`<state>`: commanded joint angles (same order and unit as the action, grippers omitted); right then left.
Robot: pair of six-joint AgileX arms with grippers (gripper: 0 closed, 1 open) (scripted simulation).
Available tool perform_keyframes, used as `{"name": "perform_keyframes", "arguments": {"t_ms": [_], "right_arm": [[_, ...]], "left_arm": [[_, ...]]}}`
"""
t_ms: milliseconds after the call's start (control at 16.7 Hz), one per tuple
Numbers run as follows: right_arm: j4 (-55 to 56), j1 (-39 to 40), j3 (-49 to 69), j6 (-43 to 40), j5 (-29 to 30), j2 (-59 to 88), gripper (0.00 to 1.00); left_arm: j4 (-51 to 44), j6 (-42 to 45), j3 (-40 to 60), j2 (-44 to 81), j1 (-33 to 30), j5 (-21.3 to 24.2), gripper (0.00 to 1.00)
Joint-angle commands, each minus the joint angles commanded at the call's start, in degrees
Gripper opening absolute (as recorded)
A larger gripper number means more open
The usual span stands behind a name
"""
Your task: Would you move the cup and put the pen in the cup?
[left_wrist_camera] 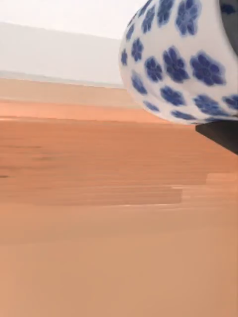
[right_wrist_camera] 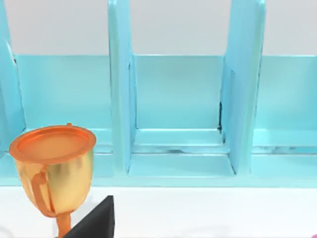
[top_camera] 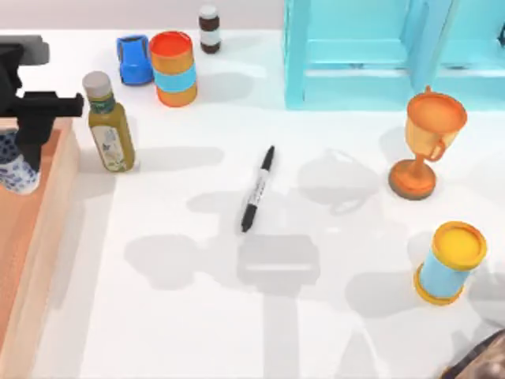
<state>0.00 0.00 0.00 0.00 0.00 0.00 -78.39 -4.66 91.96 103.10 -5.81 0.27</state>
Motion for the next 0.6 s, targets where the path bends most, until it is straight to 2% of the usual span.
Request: {"name": "perform_keyframes", "arguments": {"t_ms": [240,600], "right_arm": [[0.00,0.00,0.00,0.00,0.00,0.00,1.00],[0.00,0.00,0.00,0.00,0.00,0.00,1.00]], "left_arm": [[-6.46,-7.14,4.42,-1.39,-7.21,-0.27,0.00],[-6.75,-7.84,4.46,-1.03,-7.76,-0.27,0.00]]}}
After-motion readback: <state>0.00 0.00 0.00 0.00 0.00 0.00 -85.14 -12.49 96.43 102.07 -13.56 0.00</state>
